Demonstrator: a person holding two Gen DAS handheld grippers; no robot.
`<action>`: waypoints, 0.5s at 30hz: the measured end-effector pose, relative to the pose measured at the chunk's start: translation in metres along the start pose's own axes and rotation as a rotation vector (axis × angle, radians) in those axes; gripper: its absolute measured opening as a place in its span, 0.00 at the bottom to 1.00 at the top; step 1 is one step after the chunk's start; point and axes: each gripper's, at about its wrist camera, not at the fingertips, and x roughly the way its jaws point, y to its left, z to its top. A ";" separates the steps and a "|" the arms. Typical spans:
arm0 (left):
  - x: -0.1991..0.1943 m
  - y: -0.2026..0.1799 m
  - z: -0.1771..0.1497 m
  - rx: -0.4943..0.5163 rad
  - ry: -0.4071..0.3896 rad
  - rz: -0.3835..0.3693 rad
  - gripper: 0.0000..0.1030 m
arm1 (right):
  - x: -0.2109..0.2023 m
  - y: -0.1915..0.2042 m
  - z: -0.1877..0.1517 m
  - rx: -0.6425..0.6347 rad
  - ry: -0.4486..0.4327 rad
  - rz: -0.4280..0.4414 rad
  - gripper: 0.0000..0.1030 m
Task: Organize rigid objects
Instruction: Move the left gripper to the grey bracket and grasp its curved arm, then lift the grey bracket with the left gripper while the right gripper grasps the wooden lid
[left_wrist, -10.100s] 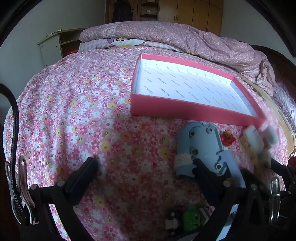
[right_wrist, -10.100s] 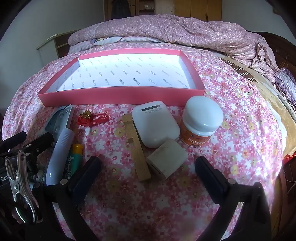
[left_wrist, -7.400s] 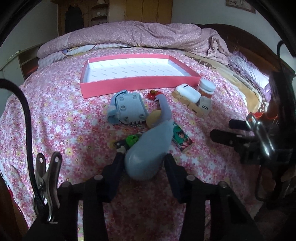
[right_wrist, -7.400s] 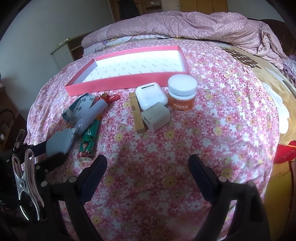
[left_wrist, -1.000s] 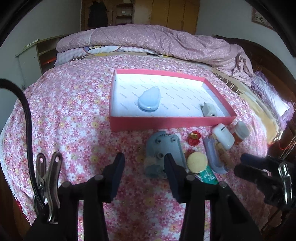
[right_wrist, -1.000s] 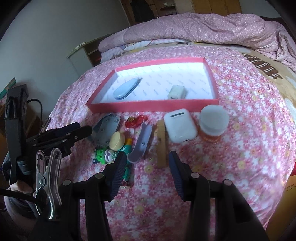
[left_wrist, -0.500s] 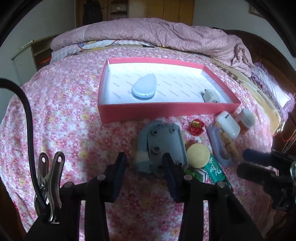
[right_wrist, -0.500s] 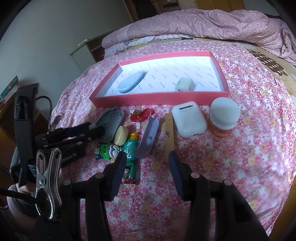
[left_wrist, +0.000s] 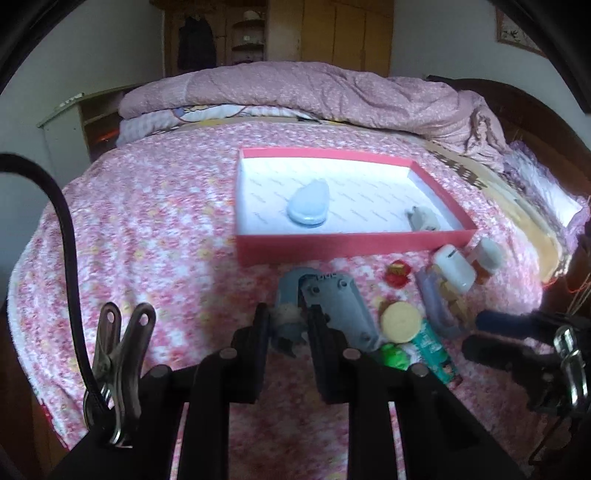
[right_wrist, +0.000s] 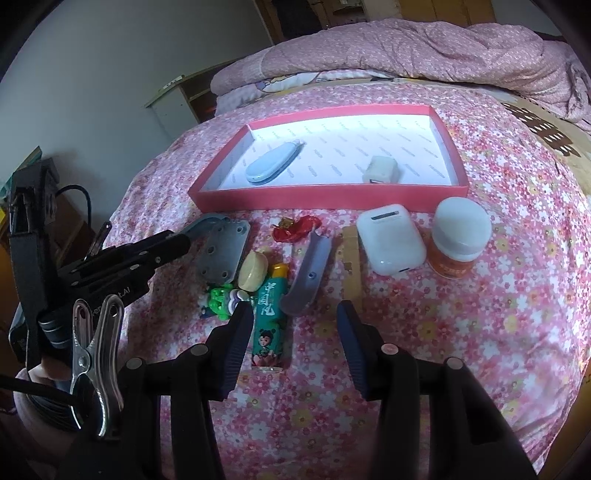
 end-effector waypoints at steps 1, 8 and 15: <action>0.001 0.003 -0.003 -0.001 0.004 0.007 0.21 | 0.001 0.002 0.000 -0.009 0.000 0.002 0.47; 0.020 0.016 -0.015 -0.057 0.061 -0.009 0.21 | 0.011 0.026 0.009 -0.089 -0.006 0.024 0.46; 0.027 0.022 -0.013 -0.084 0.033 -0.037 0.21 | 0.021 0.048 0.018 -0.154 -0.021 0.027 0.40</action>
